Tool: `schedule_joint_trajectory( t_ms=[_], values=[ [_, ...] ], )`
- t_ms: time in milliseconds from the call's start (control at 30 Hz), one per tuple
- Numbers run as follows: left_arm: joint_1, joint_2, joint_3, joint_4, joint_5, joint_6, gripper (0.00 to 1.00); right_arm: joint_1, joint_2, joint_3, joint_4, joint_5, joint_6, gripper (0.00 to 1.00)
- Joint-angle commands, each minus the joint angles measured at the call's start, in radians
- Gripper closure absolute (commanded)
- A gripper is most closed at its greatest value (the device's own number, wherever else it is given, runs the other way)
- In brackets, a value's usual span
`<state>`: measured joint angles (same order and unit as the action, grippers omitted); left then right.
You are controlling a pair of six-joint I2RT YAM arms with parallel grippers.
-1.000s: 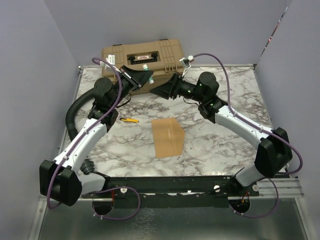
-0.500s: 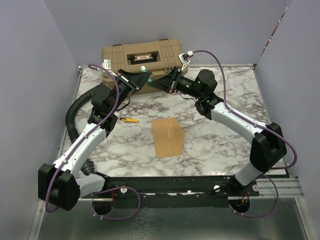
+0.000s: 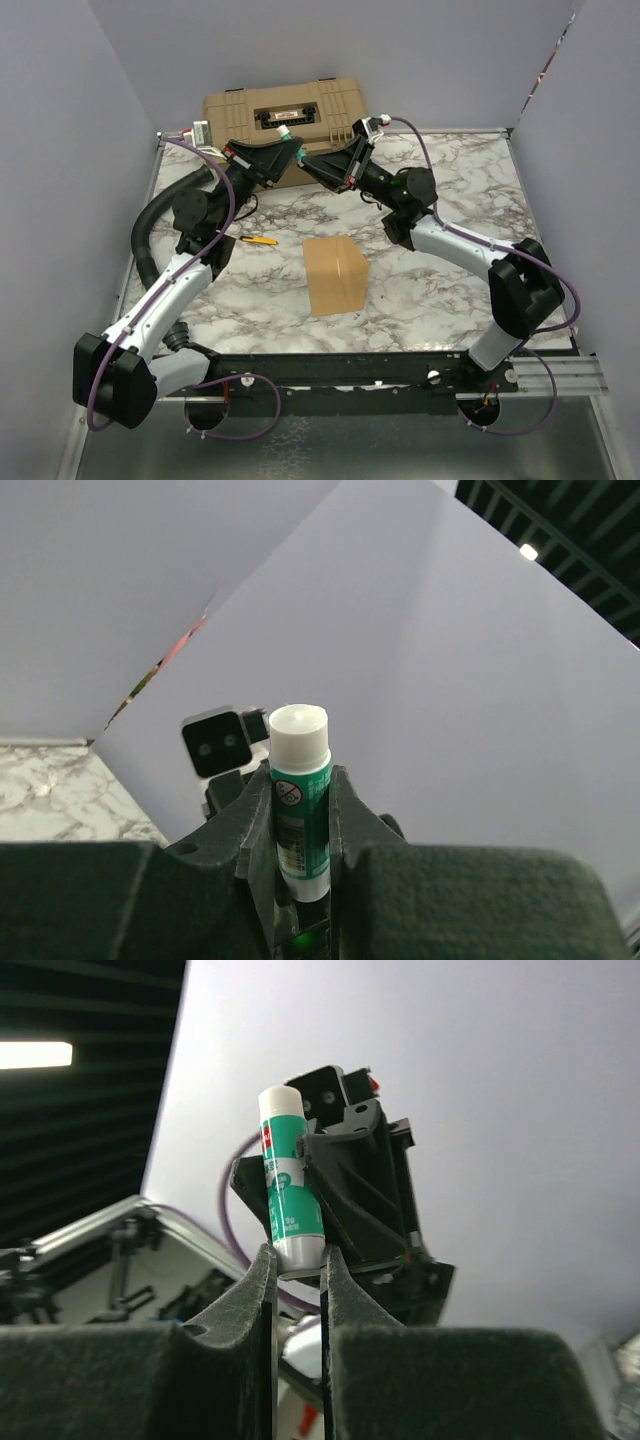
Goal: Place the letter into the envelope and seal it
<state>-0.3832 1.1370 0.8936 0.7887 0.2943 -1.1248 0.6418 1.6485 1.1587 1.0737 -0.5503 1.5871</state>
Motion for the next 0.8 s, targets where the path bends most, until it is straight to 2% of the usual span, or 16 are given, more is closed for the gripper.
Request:
schedule_joint_trajectory(
  t_ms=[0, 100, 167, 233, 267, 300, 333, 400, 500, 600, 767],
  values=[
    [0.01, -0.029, -0.028, 0.191, 0.04, 0.065, 1.0, -0.019, 0.037, -0.017, 0.345, 0.245, 0.298, 1.0],
    [0.01, -0.01, -0.04, 0.253, 0.027, 0.045, 1.0, -0.02, 0.038, -0.01, 0.412, 0.233, 0.257, 0.98],
    [0.013, -0.004, -0.045, 0.255, 0.002, 0.041, 1.0, -0.043, 0.017, -0.006, 0.408, 0.121, 0.128, 0.69],
    [0.016, -0.003, -0.041, 0.229, -0.01, 0.045, 1.0, -0.055, -0.027, -0.016, 0.363, -0.017, -0.076, 0.47],
    [0.017, -0.005, -0.033, 0.187, -0.012, 0.056, 1.0, -0.055, -0.059, -0.017, 0.224, -0.082, -0.211, 0.39],
    [0.017, -0.007, -0.025, 0.148, -0.015, 0.068, 1.0, -0.053, -0.098, -0.006, 0.072, -0.123, -0.343, 0.36],
    [0.016, -0.011, -0.019, 0.111, -0.022, 0.078, 1.0, -0.051, -0.136, 0.009, -0.113, -0.133, -0.552, 0.33],
    [0.016, -0.021, -0.018, 0.057, -0.043, 0.095, 1.0, -0.037, -0.206, 0.04, -0.405, -0.068, -0.853, 0.32],
    [0.017, -0.035, -0.024, 0.032, -0.063, 0.11, 1.0, 0.029, -0.278, 0.052, -0.617, 0.142, -1.275, 0.32],
    [0.017, -0.039, -0.018, 0.03, -0.065, 0.109, 1.0, 0.103, -0.295, 0.039, -0.638, 0.343, -1.56, 0.32],
    [0.017, -0.049, -0.011, 0.029, -0.059, 0.106, 1.0, 0.17, -0.305, -0.023, -0.53, 0.407, -1.849, 0.38]
  ],
)
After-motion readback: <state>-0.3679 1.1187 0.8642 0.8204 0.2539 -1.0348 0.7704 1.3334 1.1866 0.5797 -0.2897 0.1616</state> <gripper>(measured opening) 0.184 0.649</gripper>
